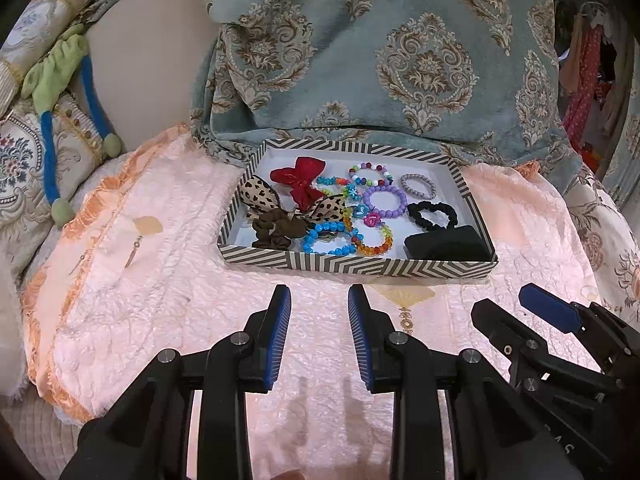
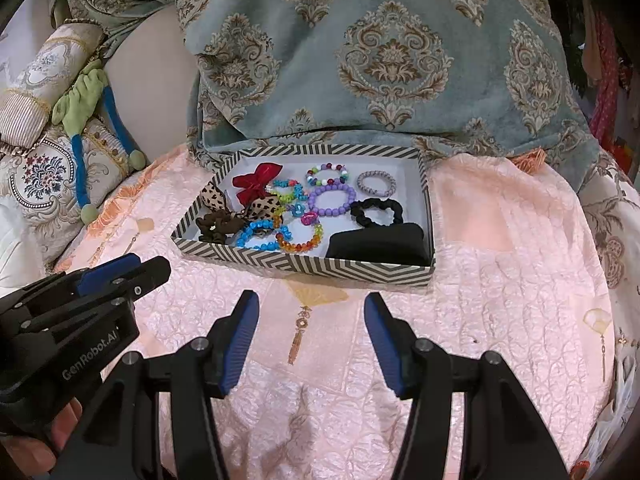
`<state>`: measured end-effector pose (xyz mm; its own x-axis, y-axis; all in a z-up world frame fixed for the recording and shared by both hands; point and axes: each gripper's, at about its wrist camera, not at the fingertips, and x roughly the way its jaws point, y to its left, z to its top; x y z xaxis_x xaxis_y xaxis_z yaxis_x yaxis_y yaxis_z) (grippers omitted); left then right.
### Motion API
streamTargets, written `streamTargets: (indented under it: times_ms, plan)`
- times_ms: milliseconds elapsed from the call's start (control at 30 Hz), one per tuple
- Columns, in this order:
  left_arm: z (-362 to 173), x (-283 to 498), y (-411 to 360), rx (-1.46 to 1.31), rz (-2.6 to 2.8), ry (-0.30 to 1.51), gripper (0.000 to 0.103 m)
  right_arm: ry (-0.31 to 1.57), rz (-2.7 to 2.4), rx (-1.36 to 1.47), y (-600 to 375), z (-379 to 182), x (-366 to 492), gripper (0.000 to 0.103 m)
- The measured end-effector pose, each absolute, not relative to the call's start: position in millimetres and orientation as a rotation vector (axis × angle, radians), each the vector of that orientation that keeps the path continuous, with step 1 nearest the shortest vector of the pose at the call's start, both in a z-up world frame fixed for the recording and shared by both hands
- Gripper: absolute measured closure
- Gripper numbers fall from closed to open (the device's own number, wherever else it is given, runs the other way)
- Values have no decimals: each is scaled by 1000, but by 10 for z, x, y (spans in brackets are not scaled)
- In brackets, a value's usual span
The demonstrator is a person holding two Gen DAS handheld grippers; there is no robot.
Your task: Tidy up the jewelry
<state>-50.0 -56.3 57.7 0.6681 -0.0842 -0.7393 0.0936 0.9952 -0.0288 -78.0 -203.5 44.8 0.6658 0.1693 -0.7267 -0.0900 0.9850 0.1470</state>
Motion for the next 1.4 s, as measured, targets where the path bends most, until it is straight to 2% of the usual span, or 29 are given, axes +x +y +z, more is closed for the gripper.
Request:
streamTargets:
  times_ms: [1400]
  plan:
    - [681,-559,-549,-2,-108,769,90,804,127,93,-2069,519,-756,45]
